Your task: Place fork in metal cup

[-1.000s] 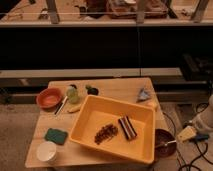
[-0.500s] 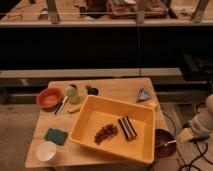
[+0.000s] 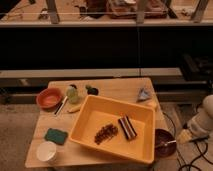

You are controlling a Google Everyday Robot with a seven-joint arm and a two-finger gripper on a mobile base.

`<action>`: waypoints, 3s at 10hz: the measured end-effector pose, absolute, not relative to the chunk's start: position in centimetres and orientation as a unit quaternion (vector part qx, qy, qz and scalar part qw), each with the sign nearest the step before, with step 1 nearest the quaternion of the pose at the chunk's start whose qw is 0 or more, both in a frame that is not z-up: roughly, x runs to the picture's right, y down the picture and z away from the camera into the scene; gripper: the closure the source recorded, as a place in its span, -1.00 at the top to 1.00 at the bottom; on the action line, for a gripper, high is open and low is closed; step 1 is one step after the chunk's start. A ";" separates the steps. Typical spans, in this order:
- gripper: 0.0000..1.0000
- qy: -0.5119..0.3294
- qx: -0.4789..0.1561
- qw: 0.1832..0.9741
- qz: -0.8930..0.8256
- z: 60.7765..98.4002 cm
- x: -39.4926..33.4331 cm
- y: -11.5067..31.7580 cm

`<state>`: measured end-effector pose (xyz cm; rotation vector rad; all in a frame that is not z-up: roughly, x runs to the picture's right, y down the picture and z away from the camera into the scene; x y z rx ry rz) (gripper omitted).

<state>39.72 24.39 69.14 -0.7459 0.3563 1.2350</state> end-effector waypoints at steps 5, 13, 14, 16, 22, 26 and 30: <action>-1.00 0.154 -0.346 0.737 0.561 68.8 39.4 24.4; -1.00 0.132 -0.311 0.788 0.515 64.4 36.9 18.2; -1.00 0.132 -0.304 0.796 0.506 63.3 36.8 16.8; -1.00 0.129 -0.288 0.815 0.486 60.7 36.8 13.1; -1.00 0.114 -0.246 0.845 0.461 58.3 35.7 4.3; -1.00 0.096 -0.214 0.864 0.445 58.2 33.0 -1.2; -1.00 0.073 -0.198 0.877 0.432 58.6 29.0 -4.9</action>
